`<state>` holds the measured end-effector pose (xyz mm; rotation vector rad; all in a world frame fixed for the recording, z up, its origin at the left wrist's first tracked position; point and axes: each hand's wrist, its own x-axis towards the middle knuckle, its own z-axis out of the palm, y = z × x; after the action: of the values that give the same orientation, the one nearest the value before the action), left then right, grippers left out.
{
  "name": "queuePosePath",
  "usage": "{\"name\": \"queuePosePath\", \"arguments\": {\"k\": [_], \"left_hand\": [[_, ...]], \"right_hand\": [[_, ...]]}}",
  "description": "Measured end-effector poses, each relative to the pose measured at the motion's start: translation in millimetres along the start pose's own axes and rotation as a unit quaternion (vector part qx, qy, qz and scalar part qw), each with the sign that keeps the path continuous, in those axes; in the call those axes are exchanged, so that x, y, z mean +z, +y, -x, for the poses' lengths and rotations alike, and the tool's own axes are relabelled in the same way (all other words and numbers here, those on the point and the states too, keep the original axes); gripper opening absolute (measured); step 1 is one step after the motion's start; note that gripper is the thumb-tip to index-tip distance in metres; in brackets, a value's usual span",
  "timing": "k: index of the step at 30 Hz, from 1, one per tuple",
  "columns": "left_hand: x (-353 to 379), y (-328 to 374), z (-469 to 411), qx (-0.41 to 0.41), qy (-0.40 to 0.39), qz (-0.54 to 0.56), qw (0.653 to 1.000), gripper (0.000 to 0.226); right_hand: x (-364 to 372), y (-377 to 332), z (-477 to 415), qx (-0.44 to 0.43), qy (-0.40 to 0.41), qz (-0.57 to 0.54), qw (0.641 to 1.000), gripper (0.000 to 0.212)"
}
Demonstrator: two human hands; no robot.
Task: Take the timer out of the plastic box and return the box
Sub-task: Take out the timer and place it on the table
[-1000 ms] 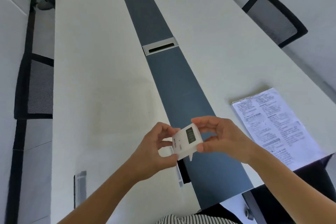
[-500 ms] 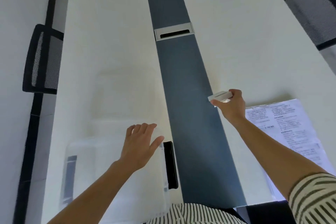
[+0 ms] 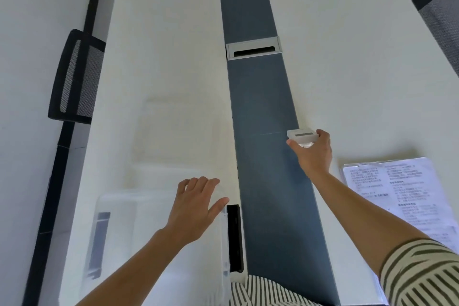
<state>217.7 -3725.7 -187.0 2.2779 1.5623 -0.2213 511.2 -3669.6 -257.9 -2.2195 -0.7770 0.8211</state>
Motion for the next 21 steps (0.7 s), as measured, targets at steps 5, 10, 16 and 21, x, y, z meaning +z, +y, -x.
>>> {"name": "queuePosePath", "arguments": {"k": [5, 10, 16, 21], "left_hand": [[0, -1, -1, 0.003, 0.002, 0.003, 1.000, 0.071], [0, -2, -1, 0.008, 0.004, 0.003, 1.000, 0.070], [-11, -7, 3, 0.009, 0.041, 0.072, 0.997, 0.068], [-26, -49, 24, -0.046, 0.160, 0.117, 0.979, 0.047]], "right_hand": [[7, 1, -1, -0.004, -0.001, 0.026, 1.000, 0.089], [5, 0, -2, -0.001, -0.017, 0.048, 0.999, 0.098], [-6, -15, 15, -0.080, 0.037, 0.097, 0.991, 0.092], [4, -58, 54, -0.188, -0.052, 0.058, 0.979, 0.040]]}}
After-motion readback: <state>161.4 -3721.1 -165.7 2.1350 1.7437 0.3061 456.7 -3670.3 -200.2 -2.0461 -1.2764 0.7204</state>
